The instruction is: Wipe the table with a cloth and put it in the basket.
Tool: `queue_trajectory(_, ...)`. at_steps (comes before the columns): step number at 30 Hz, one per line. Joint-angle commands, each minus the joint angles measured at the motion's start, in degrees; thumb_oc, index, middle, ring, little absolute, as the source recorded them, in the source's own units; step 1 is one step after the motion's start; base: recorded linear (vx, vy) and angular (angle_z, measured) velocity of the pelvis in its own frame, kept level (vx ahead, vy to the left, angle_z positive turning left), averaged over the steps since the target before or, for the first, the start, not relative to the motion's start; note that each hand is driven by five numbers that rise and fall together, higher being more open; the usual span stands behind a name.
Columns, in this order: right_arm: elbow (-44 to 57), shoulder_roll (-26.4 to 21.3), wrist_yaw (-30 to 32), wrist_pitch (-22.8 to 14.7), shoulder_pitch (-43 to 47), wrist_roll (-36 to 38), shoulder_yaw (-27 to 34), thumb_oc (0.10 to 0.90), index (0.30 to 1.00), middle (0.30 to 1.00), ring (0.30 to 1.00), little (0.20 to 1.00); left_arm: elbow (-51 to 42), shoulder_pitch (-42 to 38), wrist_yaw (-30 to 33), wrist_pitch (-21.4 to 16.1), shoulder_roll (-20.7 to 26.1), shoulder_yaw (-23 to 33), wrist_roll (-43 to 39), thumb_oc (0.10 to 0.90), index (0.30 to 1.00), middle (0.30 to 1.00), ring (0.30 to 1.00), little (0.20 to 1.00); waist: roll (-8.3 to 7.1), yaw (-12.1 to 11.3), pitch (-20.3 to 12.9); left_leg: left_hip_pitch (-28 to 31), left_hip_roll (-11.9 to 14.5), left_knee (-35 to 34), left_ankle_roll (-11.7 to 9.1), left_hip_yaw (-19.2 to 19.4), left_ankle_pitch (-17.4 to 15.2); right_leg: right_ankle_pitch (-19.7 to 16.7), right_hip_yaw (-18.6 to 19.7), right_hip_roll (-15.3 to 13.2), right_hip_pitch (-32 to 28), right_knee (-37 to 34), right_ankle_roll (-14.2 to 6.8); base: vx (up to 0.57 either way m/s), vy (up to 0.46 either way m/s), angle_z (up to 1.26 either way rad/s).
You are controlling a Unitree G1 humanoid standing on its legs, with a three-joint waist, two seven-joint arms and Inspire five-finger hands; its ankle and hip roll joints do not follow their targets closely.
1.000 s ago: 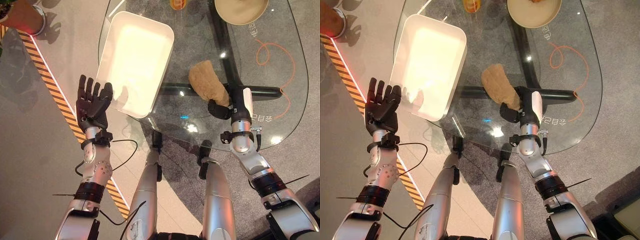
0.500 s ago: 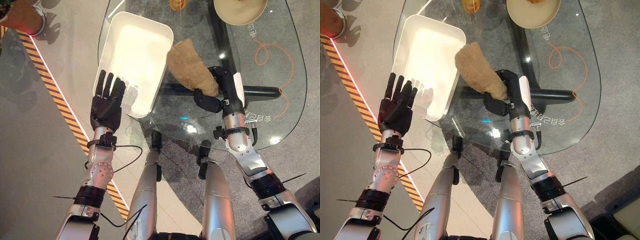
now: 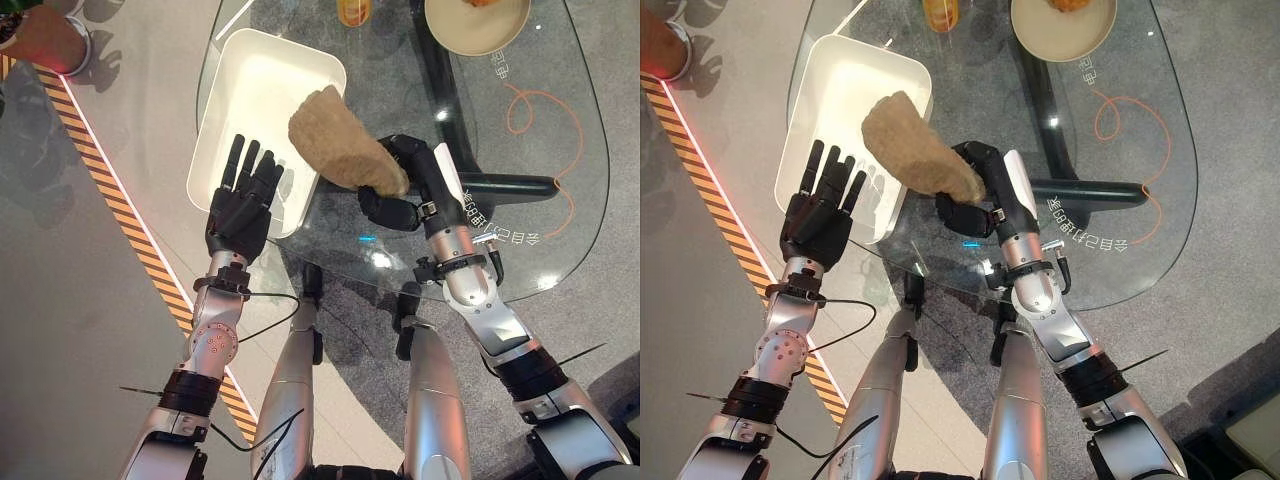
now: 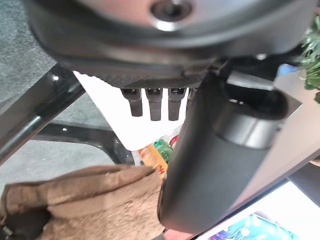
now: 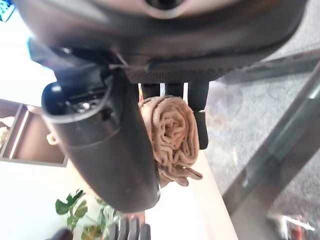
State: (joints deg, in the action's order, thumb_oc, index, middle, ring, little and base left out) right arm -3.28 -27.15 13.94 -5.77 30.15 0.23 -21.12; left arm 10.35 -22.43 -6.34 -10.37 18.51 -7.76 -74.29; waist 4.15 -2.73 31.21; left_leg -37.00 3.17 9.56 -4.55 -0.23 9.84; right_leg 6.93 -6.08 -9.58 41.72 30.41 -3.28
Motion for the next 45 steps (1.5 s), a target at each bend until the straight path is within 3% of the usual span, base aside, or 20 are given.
queue_trajectory(1,14.86,2.05,-1.88,-8.59,7.62,2.03,-0.97,0.1,0.3,0.3,0.3,0.2,-7.21,-3.42,-4.34,-1.34,1.18,0.68,-2.28,0.8,0.9,0.9,0.9,0.9,-1.44,0.68,-1.41,1.67,-2.42,7.35,2.56,2.37,-9.89,-5.17,-2.67,0.17,-4.88,-8.69,-1.35,0.0,0.0,0.0)
queue_trajectory(20,17.14,2.23,-7.34,-6.24,9.18,5.46,-6.65,0.1,0.3,0.3,0.3,0.2,-7.68,-4.24,-2.51,-1.86,0.77,-1.47,-1.27,0.8,0.9,0.9,0.9,0.9,-1.49,0.45,-1.41,1.86,-2.6,6.51,2.24,2.33,-9.33,-5.25,-3.12,0.13,-5.09,-9.27,-1.2,0.0,0.0,0.0)
queue_trajectory(29,17.44,1.89,-7.99,-5.52,9.59,5.62,-7.52,0.1,0.3,0.3,0.3,0.2,-8.08,-4.42,-3.78,0.26,1.06,-2.11,-0.8,0.8,0.9,0.9,0.9,0.9,-1.47,0.37,-1.41,2.07,-2.69,6.14,2.25,2.38,-9.16,-5.41,-3.27,0.11,-5.34,-9.68,-1.22,0.0,0.0,0.0)
queue_trajectory(31,17.56,1.64,-8.2,-4.99,10.02,5.97,-7.7,0.1,0.3,0.3,0.3,0.2,-8.07,-4.9,-5.36,2.62,1.73,-2.83,-1.0,0.8,0.9,0.9,0.9,0.9,-1.48,0.46,-1.41,2.29,-2.66,5.93,2.25,2.49,-9.08,-5.57,-3.31,0.15,-5.51,-9.89,-1.29,0.0,0.0,0.0)
queue_trajectory(45,16.18,1.87,-4.55,-1.01,8.29,4.99,-7.57,0.1,0.3,0.3,0.3,0.2,-8.39,-4.81,-12.67,2.92,1.14,-2.39,-2.85,0.8,0.9,0.9,0.9,0.9,-1.51,0.87,-1.41,2.61,-2.64,5.61,2.3,2.66,-9.23,-5.79,-2.86,0.11,-5.37,-10.13,-1.31,0.0,0.0,0.0)
